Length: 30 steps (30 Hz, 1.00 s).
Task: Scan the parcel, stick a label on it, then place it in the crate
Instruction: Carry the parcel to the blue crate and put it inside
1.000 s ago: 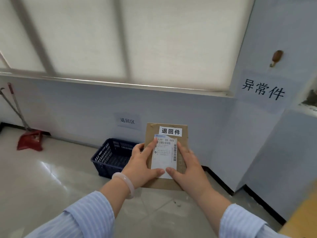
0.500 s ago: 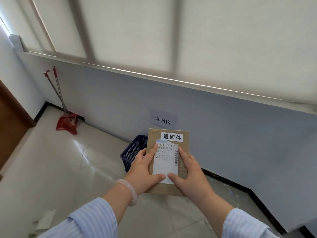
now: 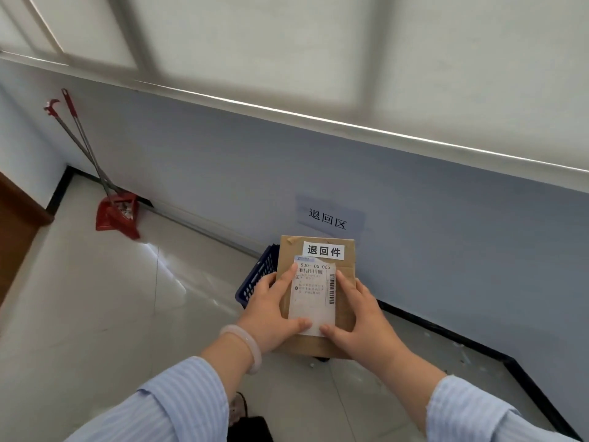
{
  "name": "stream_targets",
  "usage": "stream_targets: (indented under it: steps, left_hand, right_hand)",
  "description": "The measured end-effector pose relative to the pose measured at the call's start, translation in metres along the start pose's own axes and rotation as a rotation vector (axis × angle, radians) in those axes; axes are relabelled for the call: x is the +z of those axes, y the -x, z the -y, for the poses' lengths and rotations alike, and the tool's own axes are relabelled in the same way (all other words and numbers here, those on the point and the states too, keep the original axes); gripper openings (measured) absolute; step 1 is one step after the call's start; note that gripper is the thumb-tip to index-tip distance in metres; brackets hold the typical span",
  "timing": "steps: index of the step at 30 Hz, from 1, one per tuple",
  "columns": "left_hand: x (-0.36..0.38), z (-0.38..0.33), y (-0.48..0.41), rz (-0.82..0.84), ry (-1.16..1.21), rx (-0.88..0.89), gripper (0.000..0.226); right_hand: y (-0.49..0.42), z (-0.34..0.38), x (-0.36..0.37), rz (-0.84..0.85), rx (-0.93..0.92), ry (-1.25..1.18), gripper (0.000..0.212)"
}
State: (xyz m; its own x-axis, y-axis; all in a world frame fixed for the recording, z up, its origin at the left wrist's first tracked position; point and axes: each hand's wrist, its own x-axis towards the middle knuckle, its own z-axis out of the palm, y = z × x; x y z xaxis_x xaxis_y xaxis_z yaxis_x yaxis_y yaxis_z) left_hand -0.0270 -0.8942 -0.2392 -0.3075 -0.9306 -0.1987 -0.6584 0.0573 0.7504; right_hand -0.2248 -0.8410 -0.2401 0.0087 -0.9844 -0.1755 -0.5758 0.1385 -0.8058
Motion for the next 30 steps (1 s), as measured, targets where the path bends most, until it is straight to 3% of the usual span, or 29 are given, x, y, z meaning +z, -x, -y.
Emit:
stream_targets:
  steps: [9,14,19,30]
  left_hand:
    - [-0.046,0.095,-0.131,0.192,-0.033,0.094,0.098]
    - [-0.032,0.137,-0.19,0.292,-0.022,0.118,0.097]
    - [0.02,0.2,-0.258,0.318,-0.052,0.087,0.095]
    - [0.206,0.391,-0.374,0.391,-0.009,0.056,0.095]
  right_hand:
    - [-0.109,0.009,0.081,-0.161,0.226,-0.076,0.094]
    - [-0.157,-0.024,0.108,-0.195,0.352,-0.089,0.092]
    - [-0.221,-0.1,0.148,-0.185,0.41,-0.053,0.094]
    - [-0.322,-0.337,0.283,-0.184,0.502,-0.061,0.097]
